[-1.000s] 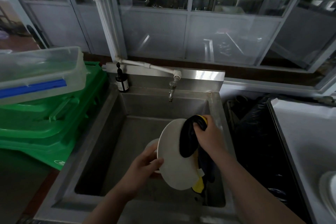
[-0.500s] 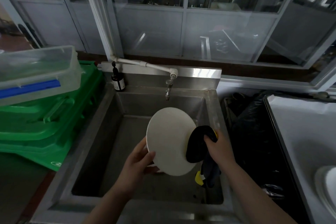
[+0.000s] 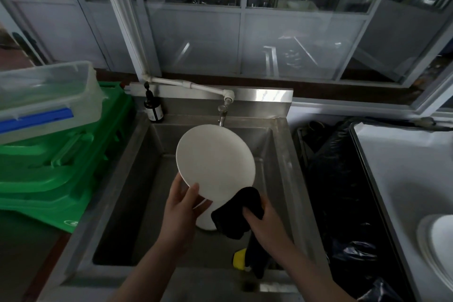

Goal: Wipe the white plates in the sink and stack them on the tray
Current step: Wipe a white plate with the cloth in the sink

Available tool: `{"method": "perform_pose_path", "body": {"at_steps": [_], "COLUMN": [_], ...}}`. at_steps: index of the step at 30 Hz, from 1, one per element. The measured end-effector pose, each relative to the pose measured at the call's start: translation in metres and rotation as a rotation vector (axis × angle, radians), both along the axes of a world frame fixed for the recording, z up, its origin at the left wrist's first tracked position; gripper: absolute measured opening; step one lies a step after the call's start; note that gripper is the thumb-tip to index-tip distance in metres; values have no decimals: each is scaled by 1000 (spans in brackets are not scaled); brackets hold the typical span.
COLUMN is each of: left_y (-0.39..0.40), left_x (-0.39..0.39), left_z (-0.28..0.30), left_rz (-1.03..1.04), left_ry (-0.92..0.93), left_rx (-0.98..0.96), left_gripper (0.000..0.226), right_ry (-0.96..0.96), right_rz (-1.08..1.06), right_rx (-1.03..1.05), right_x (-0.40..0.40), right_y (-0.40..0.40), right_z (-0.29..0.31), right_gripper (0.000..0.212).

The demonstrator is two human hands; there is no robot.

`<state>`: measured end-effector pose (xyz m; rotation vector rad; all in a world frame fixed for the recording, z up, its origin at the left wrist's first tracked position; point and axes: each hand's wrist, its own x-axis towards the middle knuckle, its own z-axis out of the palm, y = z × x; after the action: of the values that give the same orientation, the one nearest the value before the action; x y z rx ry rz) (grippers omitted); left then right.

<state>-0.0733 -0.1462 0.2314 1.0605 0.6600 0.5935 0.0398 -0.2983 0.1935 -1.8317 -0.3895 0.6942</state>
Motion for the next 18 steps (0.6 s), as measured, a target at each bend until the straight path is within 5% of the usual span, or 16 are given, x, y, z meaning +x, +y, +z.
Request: {"method": "perform_pose_path", "body": {"at_steps": [18], "left_y": [6], "left_x": [-2], "left_z": [0], "left_rz": [-12], "left_ry": [39], "left_rx": [-11], "left_gripper": [46], "right_ry": [-23], "right_rz": [-242], "right_rx": [-90], "right_x": [66], "right_y": [-33], "right_z": [-26], "right_gripper": [24]}}
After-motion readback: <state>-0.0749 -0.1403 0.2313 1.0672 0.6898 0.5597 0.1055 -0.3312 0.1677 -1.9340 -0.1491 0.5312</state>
